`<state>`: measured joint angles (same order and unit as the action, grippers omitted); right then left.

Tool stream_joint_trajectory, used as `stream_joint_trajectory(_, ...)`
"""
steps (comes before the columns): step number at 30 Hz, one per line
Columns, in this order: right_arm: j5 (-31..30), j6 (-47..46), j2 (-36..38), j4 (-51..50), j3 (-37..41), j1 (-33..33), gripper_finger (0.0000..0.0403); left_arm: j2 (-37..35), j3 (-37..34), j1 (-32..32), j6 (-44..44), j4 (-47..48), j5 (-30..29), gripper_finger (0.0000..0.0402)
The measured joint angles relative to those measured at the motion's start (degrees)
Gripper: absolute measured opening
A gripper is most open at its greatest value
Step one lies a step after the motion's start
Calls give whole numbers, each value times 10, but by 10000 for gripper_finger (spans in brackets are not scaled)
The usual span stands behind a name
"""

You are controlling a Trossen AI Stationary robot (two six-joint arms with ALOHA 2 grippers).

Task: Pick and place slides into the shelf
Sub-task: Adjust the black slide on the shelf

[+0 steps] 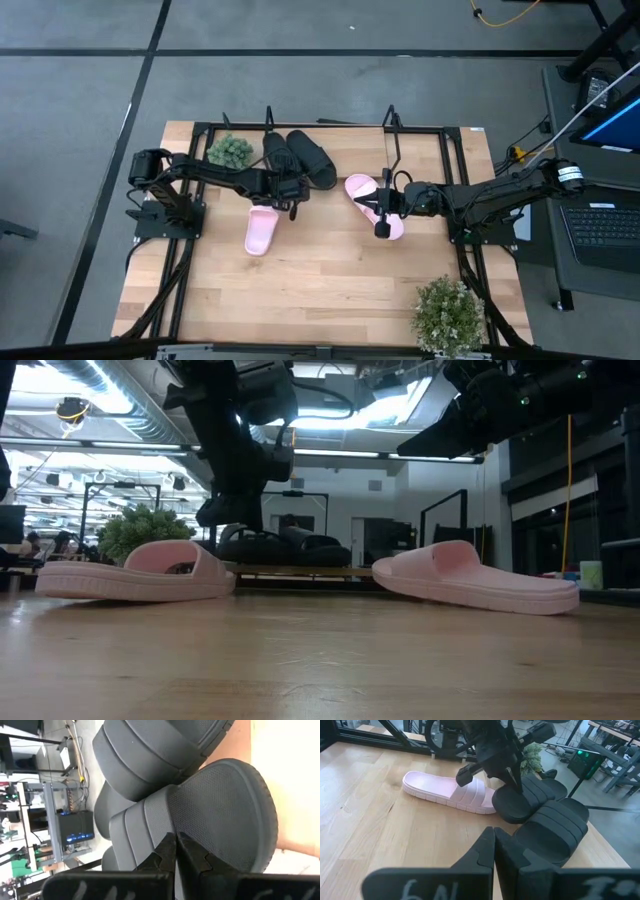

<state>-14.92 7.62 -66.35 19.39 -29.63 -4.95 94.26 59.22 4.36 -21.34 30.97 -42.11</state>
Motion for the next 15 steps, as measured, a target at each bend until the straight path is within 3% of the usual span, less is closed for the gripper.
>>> stream_joint_trajectory(6,0,0,0,0,0,0,10,0,0,9,2,-6,3,0)
stream_joint_trajectory(15,0,-1,0,0,0,0,10,0,0,32,75,-3,53,21)
